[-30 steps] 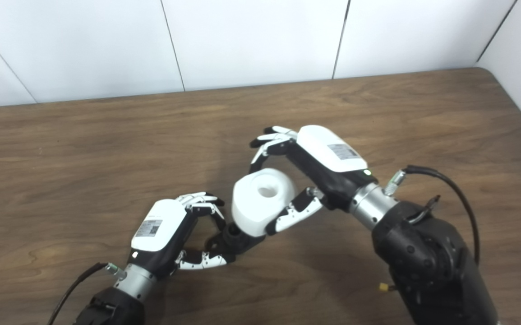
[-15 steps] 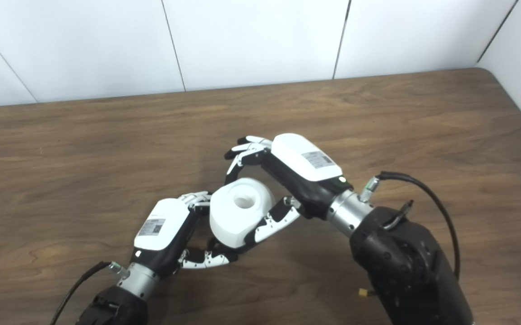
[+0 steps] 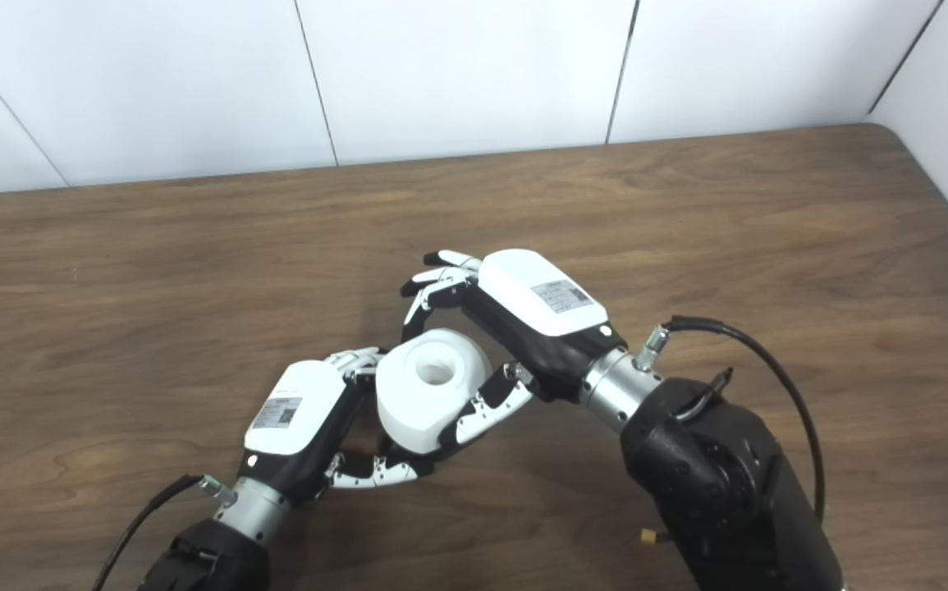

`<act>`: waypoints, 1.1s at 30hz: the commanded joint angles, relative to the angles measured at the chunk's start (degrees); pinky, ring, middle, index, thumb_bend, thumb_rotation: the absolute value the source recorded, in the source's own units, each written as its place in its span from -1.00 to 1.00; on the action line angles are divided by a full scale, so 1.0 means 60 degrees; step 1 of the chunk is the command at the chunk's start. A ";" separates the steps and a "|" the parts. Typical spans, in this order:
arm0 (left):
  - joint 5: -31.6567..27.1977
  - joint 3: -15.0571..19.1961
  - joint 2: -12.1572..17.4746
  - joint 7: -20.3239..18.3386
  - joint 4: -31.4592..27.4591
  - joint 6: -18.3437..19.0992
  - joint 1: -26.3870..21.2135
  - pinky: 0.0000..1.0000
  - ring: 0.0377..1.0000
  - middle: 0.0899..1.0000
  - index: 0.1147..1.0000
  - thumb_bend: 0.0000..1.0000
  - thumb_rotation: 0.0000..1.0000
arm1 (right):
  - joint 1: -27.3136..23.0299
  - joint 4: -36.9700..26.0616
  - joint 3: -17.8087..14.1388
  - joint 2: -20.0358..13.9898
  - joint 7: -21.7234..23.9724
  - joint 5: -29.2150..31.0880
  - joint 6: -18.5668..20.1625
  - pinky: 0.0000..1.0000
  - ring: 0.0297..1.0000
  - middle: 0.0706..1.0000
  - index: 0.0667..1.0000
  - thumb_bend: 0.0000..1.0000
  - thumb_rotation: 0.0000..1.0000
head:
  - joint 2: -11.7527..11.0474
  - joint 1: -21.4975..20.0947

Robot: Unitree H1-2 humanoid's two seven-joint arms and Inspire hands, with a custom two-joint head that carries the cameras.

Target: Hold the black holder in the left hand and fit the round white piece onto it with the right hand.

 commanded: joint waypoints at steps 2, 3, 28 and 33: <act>0.0138 -0.0054 0.0025 -0.0259 -0.0093 0.0108 -0.0008 0.69 0.68 0.51 -0.16 0.03 -0.88 | -0.0148 -0.0075 -0.0043 0.0034 -0.0243 -0.0022 -0.0396 0.63 0.85 0.61 -0.11 0.04 -0.71 | 0.0005 -0.0017; 0.0126 -0.0047 0.0022 -0.0239 -0.0089 0.0099 -0.0002 0.69 0.68 0.51 -0.16 0.03 -0.88 | -0.0140 -0.0075 -0.0034 0.0027 -0.0210 -0.0039 -0.0395 0.62 0.85 0.60 -0.11 0.04 -0.71 | 0.0005 -0.0017; 0.0197 -0.0016 0.0019 -0.0334 -0.0261 0.0081 0.0000 0.68 0.67 0.50 -0.16 0.03 -0.88 | 0.0099 0.0113 0.0042 -0.0012 -0.0219 -0.0254 -0.0830 0.63 0.84 0.59 -0.11 0.04 -0.72 | 0.0091 -0.0091; 0.0194 -0.0009 0.0002 -0.0345 -0.0272 0.0109 0.0012 0.69 0.67 0.50 -0.16 0.03 -0.88 | 0.0160 0.0186 0.0012 0.0052 -0.0288 -0.0362 -0.1005 0.63 0.83 0.59 -0.11 0.04 -0.72 | 0.0091 -0.0091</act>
